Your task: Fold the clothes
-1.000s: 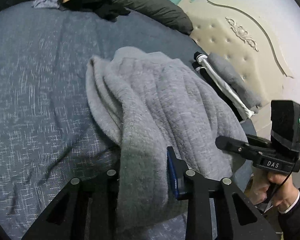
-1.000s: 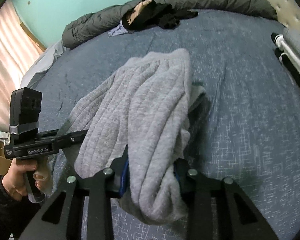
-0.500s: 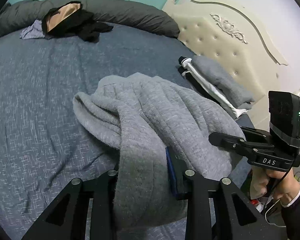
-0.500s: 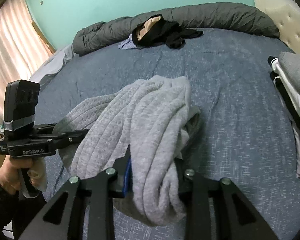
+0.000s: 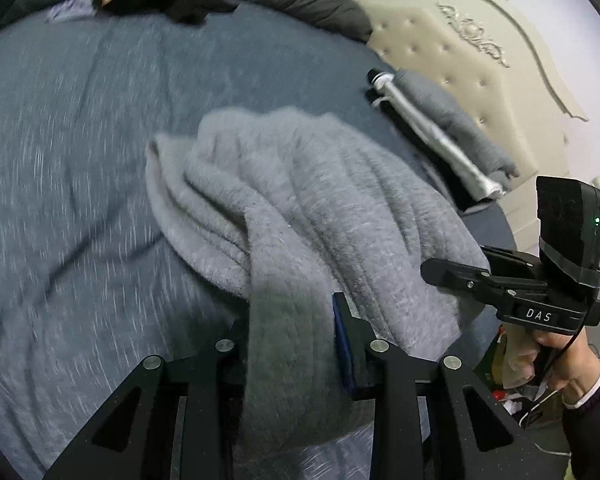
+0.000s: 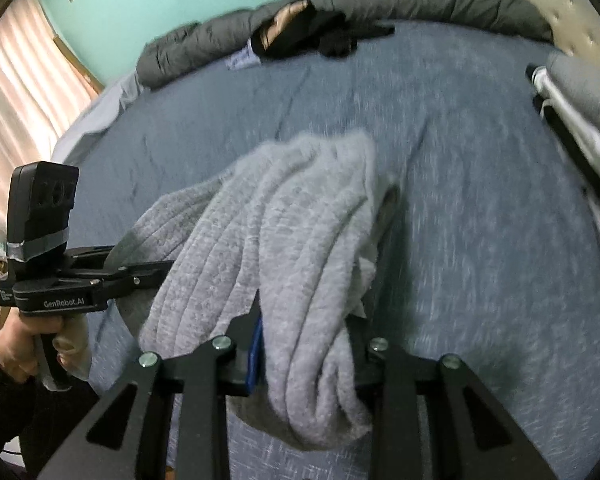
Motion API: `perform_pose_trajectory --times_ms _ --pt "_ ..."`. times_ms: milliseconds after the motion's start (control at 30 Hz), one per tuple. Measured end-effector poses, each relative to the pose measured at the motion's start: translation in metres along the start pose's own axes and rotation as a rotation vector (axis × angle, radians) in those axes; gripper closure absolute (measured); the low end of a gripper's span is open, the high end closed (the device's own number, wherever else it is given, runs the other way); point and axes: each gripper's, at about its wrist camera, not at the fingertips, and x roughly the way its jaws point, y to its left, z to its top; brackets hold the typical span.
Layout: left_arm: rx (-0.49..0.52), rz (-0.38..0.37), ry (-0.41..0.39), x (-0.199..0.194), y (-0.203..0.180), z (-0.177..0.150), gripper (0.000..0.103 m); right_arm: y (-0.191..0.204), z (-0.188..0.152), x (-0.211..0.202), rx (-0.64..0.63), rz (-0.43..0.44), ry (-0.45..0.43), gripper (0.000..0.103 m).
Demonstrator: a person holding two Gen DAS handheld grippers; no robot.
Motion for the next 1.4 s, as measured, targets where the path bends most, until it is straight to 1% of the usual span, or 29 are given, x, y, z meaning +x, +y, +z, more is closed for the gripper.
perform_pose_trajectory --times_ms 67,100,133,200,267,333,367,400,433,533,600,633,667,700,733,800,900,1000,1100,1233,1333,1400 --pt "-0.010 0.005 0.018 0.005 0.005 -0.008 0.072 -0.006 -0.008 0.012 0.025 0.010 0.056 0.066" --pt "-0.011 0.005 0.026 0.007 0.006 -0.011 0.072 -0.009 -0.012 0.018 0.043 0.011 0.088 0.059" --pt "-0.016 0.005 0.031 0.008 0.008 -0.014 0.072 -0.014 -0.014 0.021 0.064 0.018 0.102 0.055" --pt "-0.028 0.005 0.042 0.009 0.011 -0.017 0.071 -0.022 -0.018 0.027 0.108 0.035 0.119 0.037" --pt "-0.053 0.003 0.057 0.011 0.016 -0.018 0.068 -0.030 -0.021 0.032 0.152 0.053 0.137 0.030" --pt "-0.073 0.010 0.069 0.012 0.020 -0.020 0.057 -0.037 -0.023 0.037 0.194 0.074 0.152 0.028" --pt "-0.080 0.019 0.069 0.013 0.022 -0.021 0.053 -0.038 -0.023 0.039 0.197 0.080 0.154 0.027" --pt "-0.092 0.020 0.071 0.014 0.025 -0.022 0.046 -0.038 -0.023 0.041 0.196 0.085 0.155 0.027" --pt "-0.105 0.021 0.074 0.015 0.028 -0.023 0.045 -0.037 -0.023 0.042 0.188 0.086 0.156 0.027" --pt "-0.150 -0.023 0.089 0.022 0.036 -0.025 0.045 -0.033 -0.021 0.048 0.170 0.091 0.167 0.025" --pt "-0.146 -0.034 0.088 0.024 0.035 -0.026 0.045 -0.031 -0.021 0.049 0.166 0.098 0.168 0.028" --pt "-0.138 -0.034 0.087 0.025 0.034 -0.026 0.047 -0.031 -0.021 0.050 0.163 0.105 0.167 0.031" --pt "-0.132 -0.037 0.084 0.025 0.033 -0.026 0.050 -0.030 -0.021 0.049 0.158 0.116 0.164 0.039" --pt "-0.127 -0.046 0.083 0.026 0.031 -0.027 0.059 -0.029 -0.021 0.049 0.152 0.120 0.157 0.046" --pt "-0.121 -0.045 0.081 0.026 0.029 -0.027 0.063 -0.027 -0.022 0.048 0.145 0.121 0.151 0.048" --pt "-0.105 -0.034 0.077 0.026 0.024 -0.026 0.066 -0.022 -0.021 0.046 0.126 0.111 0.135 0.055" --pt "-0.088 -0.020 0.063 0.023 0.017 -0.025 0.070 -0.015 -0.019 0.040 0.095 0.096 0.105 0.062" --pt "-0.073 -0.019 0.033 0.014 0.008 -0.022 0.072 -0.007 -0.017 0.032 0.053 0.074 0.066 0.065" --pt "-0.019 0.010 0.018 0.006 -0.010 -0.014 0.073 -0.001 -0.015 0.021 0.015 0.055 0.027 0.067" --pt "0.016 0.017 -0.026 -0.009 -0.033 0.003 0.073 0.002 -0.002 0.001 -0.022 0.034 -0.017 0.069" --pt "0.040 0.017 -0.052 -0.023 -0.040 0.020 0.073 0.002 0.007 -0.015 -0.041 0.026 -0.047 0.069" --pt "0.061 0.023 -0.065 -0.028 -0.053 0.028 0.073 0.002 0.014 -0.025 -0.053 0.020 -0.068 0.070"
